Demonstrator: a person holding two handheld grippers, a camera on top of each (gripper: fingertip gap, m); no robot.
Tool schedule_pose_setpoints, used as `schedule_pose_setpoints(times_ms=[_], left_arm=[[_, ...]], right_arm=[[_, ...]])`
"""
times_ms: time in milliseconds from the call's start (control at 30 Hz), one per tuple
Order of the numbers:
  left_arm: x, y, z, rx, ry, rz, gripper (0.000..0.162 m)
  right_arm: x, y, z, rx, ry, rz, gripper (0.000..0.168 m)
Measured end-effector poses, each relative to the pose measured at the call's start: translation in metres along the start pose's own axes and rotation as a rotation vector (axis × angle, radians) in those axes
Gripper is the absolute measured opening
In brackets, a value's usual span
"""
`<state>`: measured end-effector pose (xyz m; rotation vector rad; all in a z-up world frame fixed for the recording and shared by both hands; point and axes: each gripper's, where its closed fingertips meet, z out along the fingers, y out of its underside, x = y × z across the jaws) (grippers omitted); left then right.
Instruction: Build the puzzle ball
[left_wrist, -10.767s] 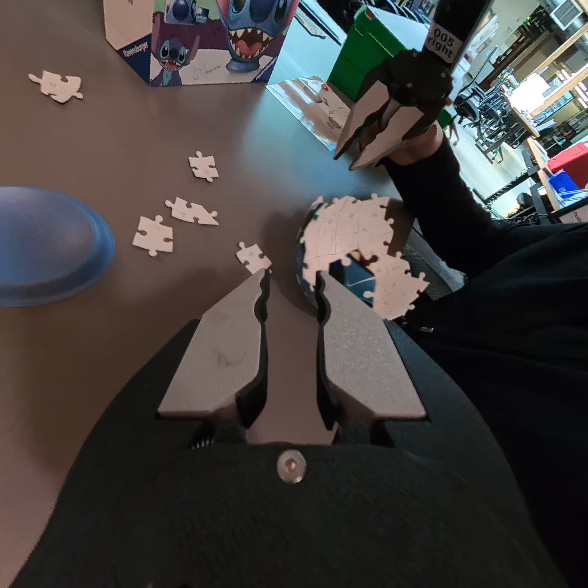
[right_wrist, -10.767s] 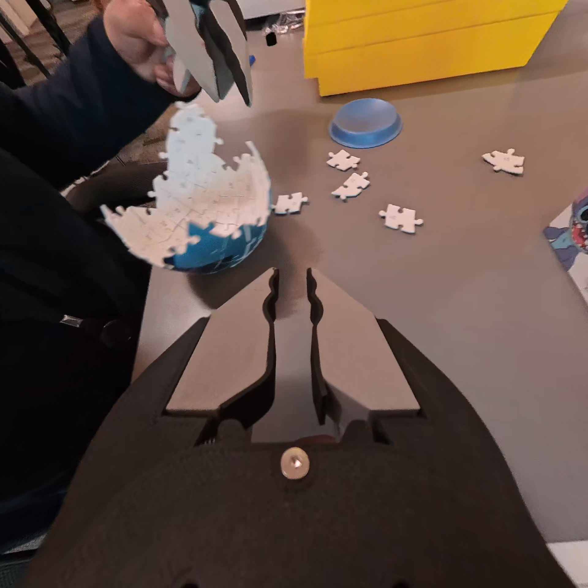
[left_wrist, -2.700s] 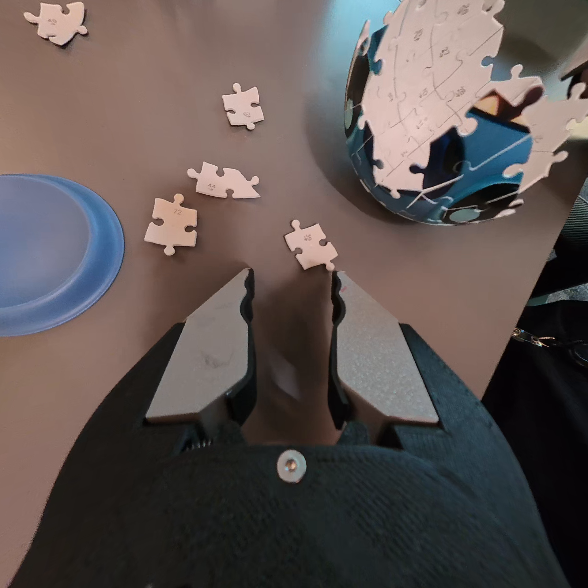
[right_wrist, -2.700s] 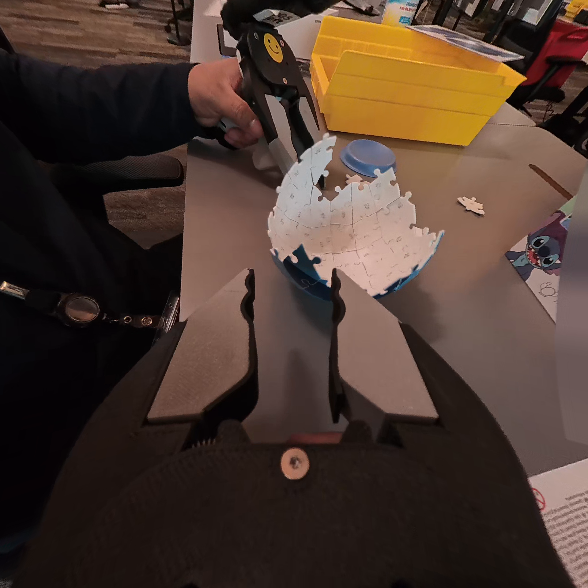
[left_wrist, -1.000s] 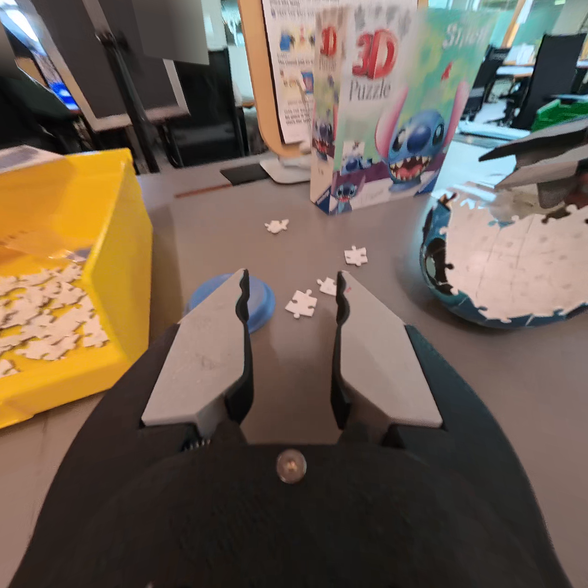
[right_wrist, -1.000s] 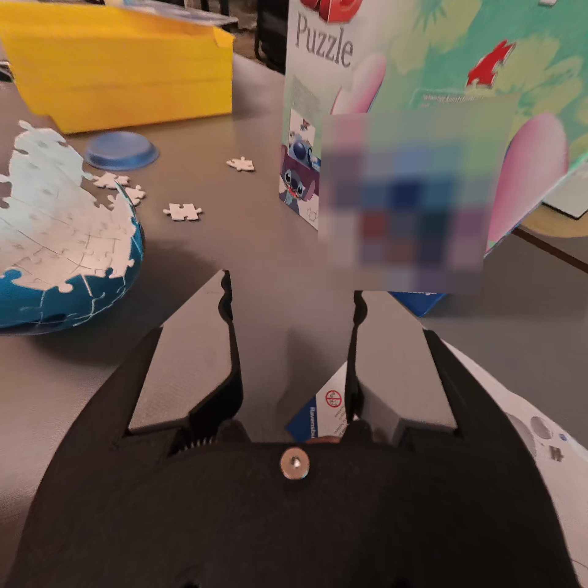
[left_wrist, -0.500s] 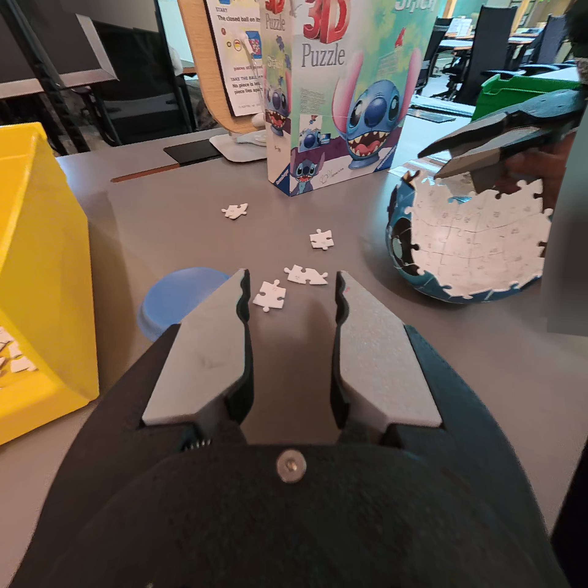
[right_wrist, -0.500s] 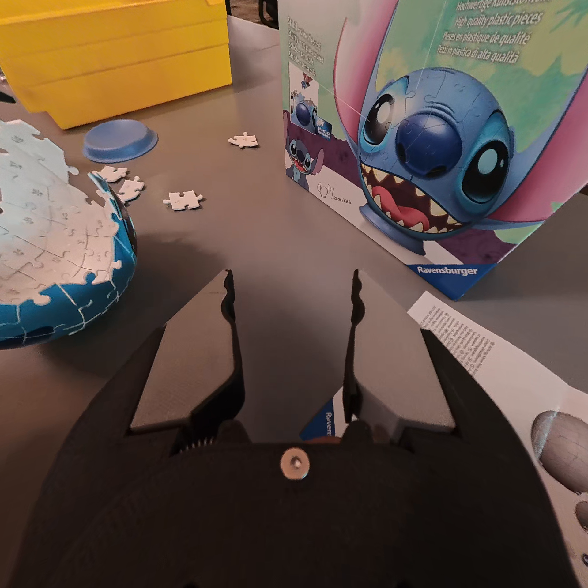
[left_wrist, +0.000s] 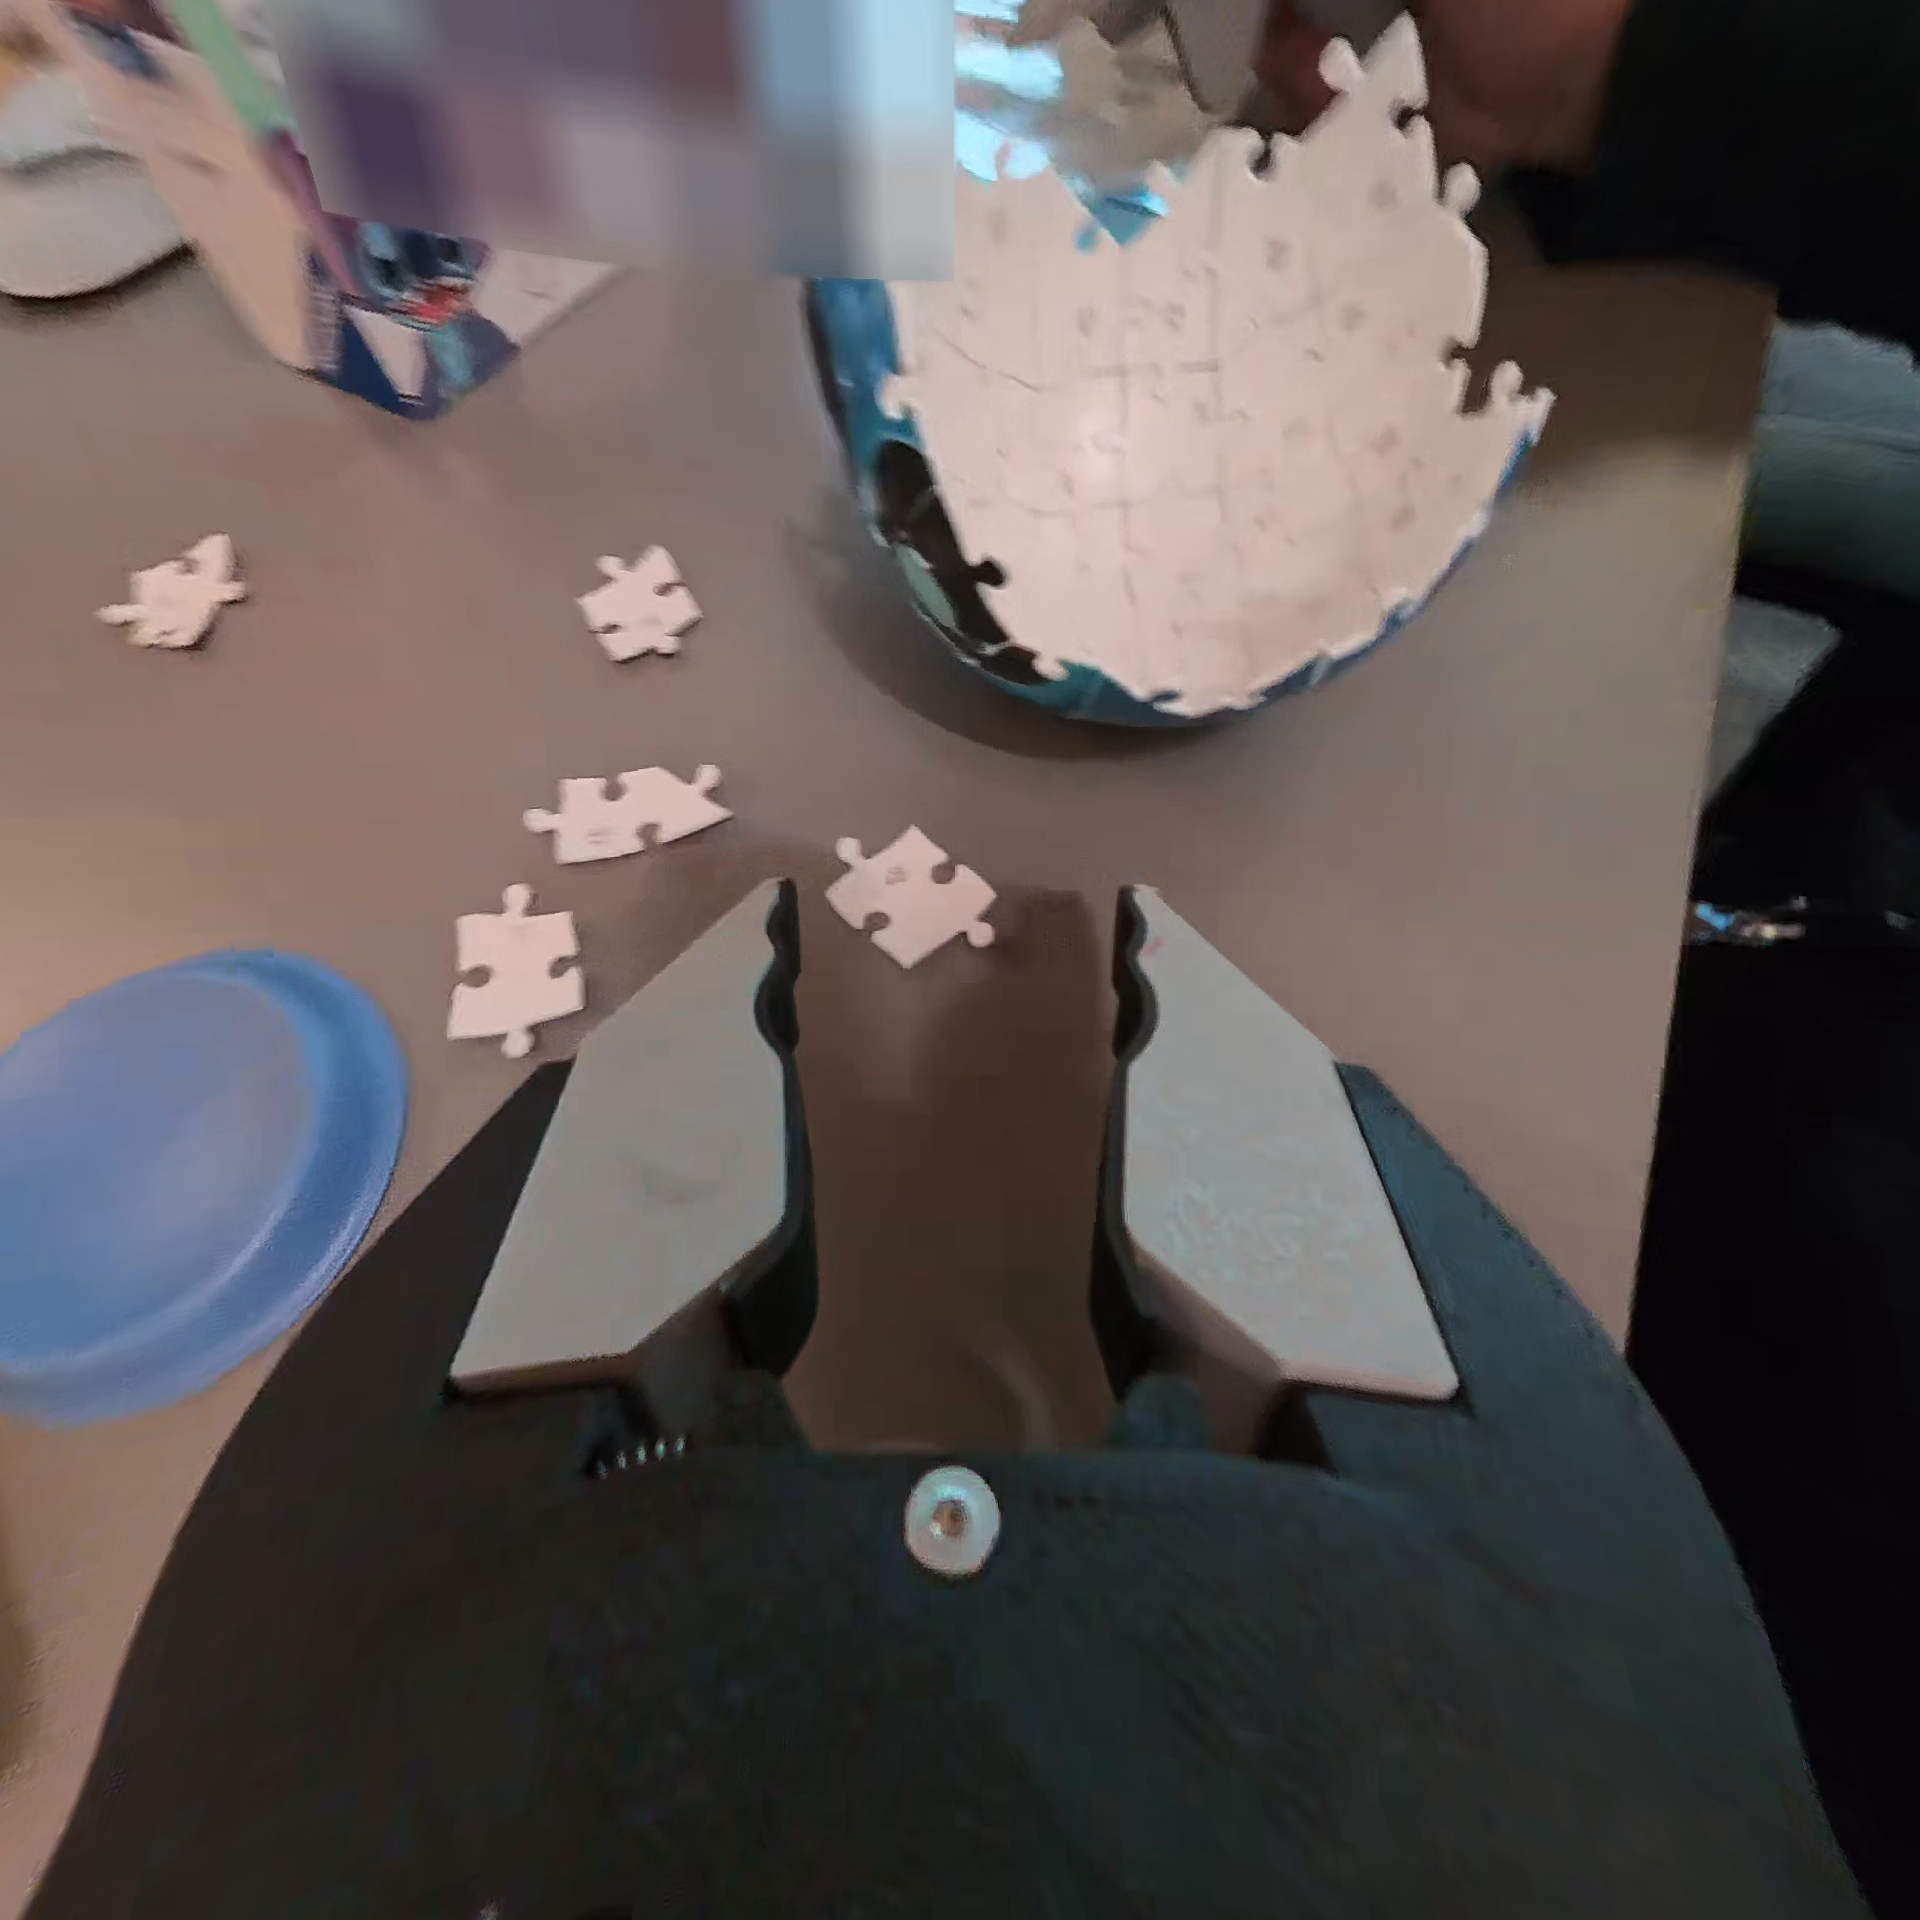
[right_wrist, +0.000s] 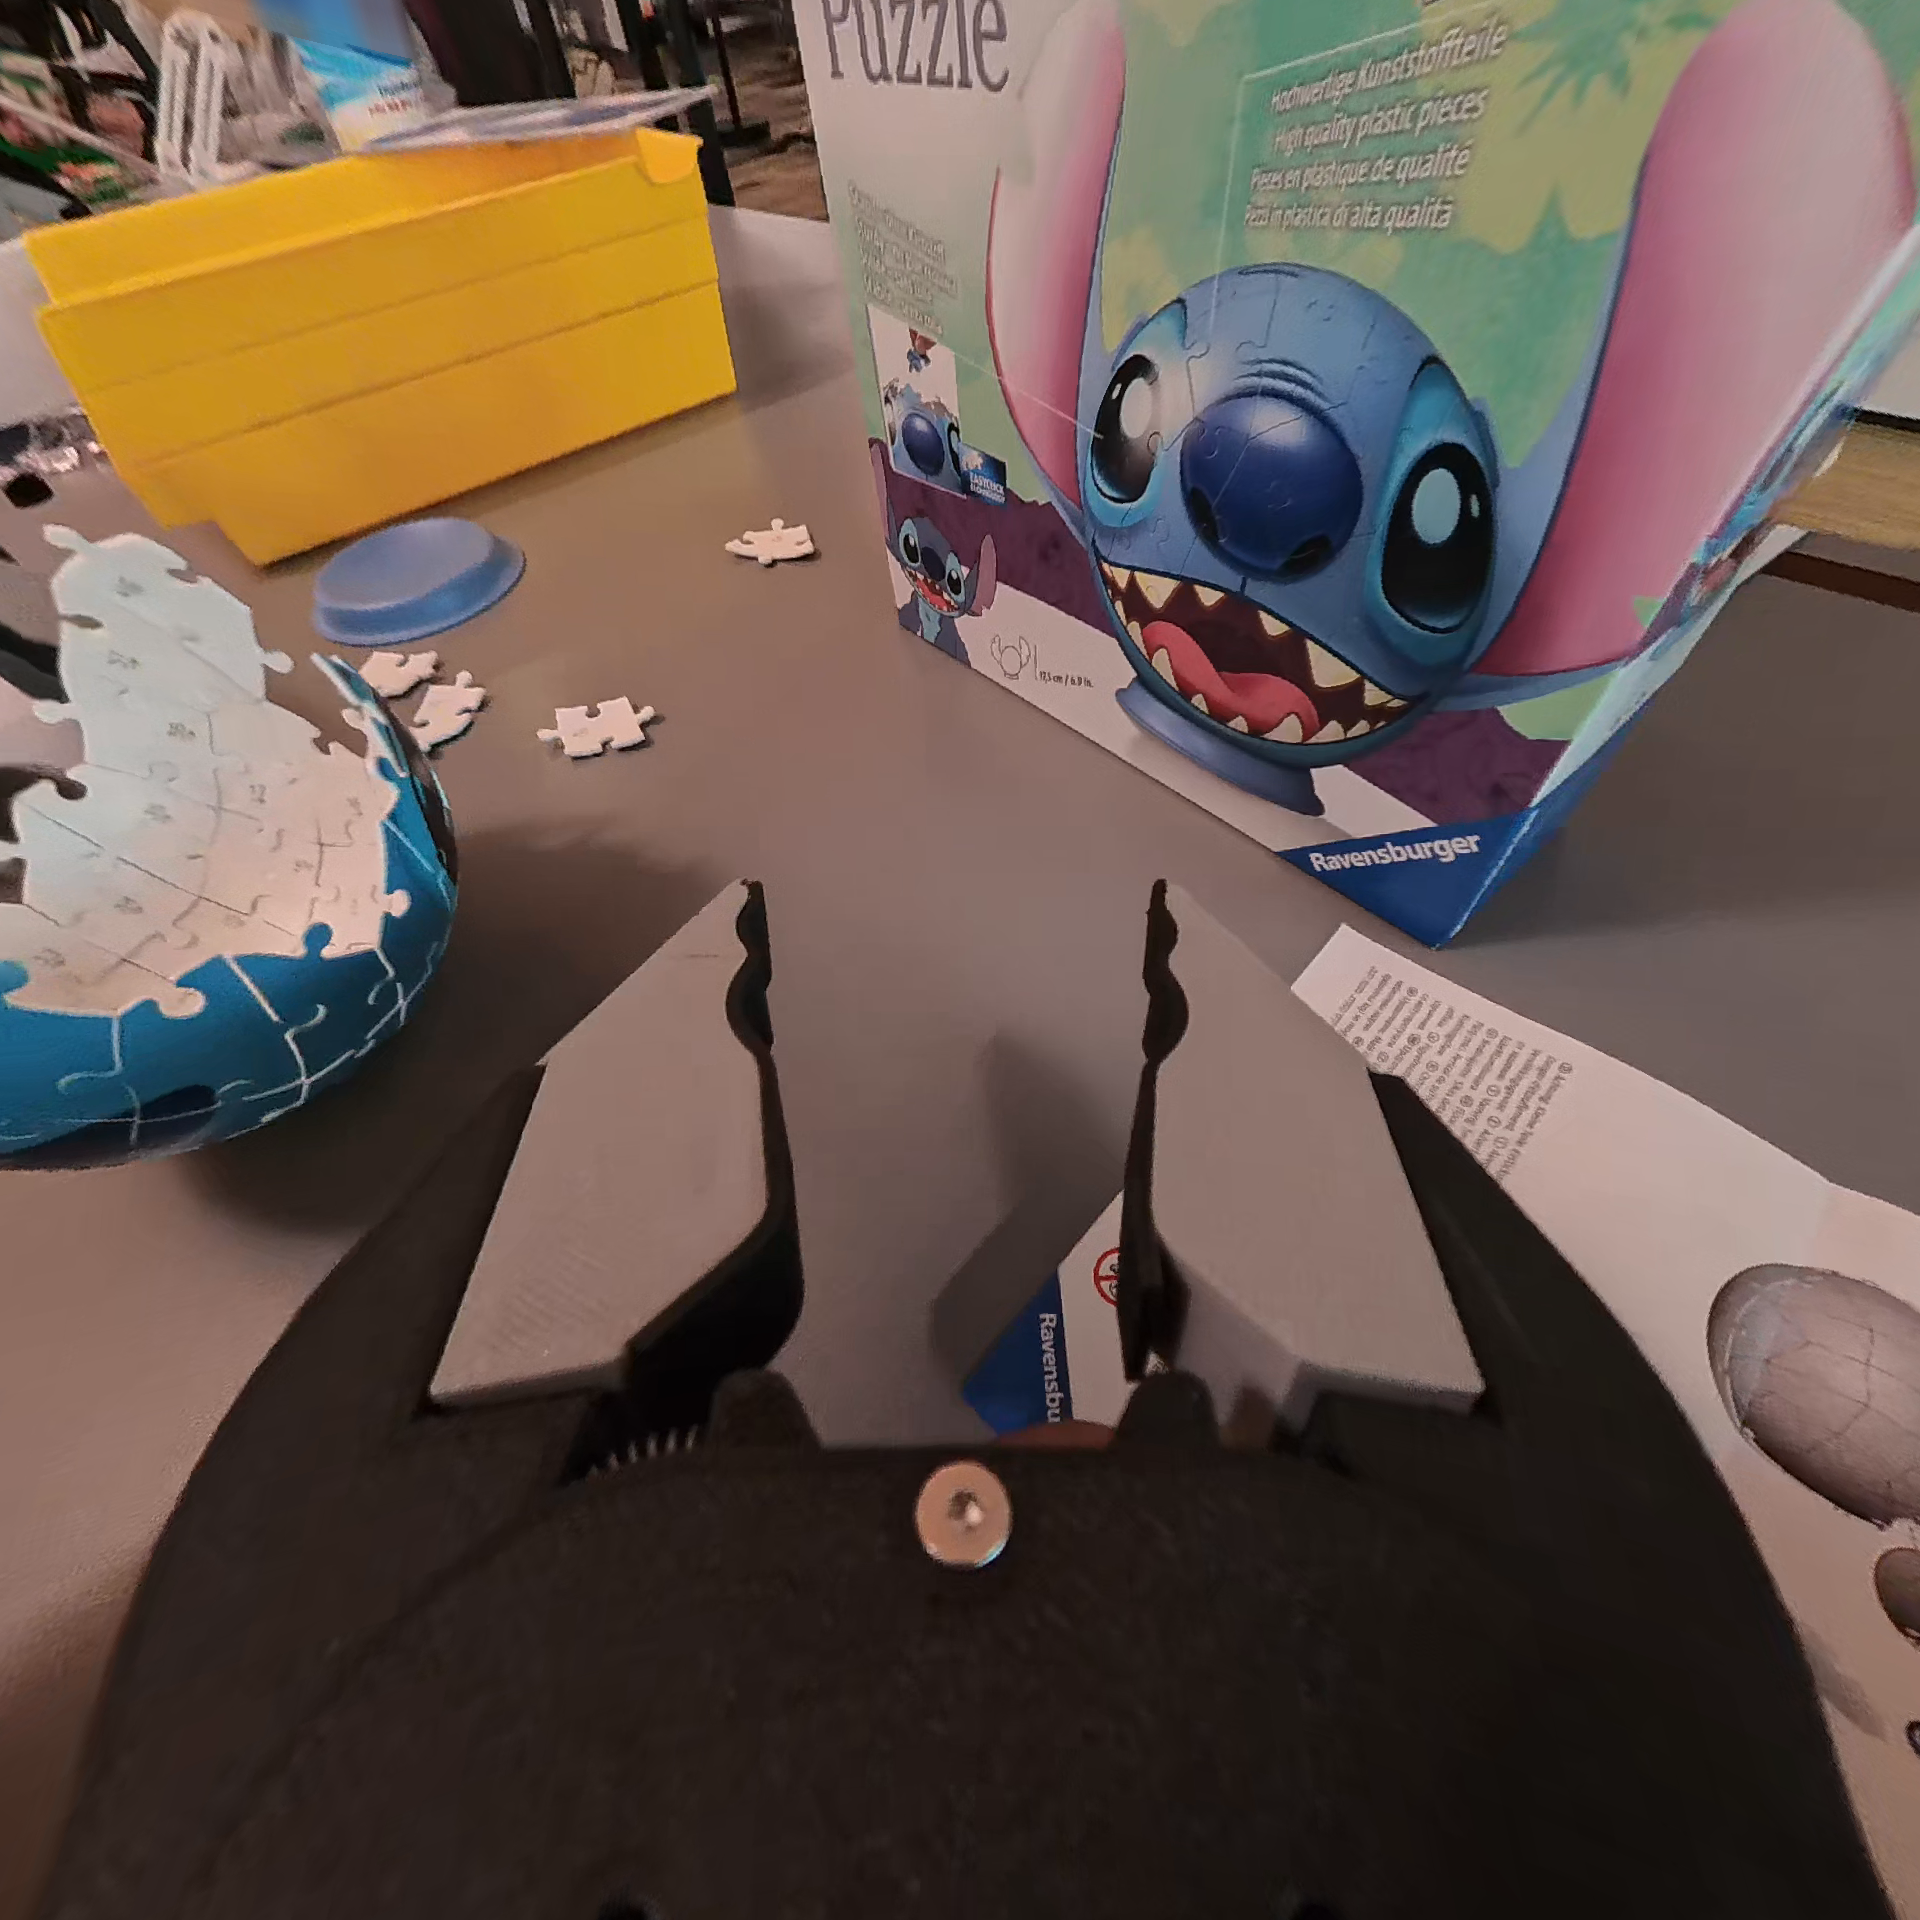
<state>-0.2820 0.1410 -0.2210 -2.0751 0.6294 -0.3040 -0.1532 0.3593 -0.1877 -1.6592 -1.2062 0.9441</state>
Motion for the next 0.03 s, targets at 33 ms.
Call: schedule_pose_setpoints(times_ms=[33], left_arm=[[0.0025, 0.0029, 0.0031, -0.027, 0.022, 0.032, 0.06]], right_arm=[[-0.0006, -0.0002, -0.001, 0.004, -0.005, 0.003, 0.07]])
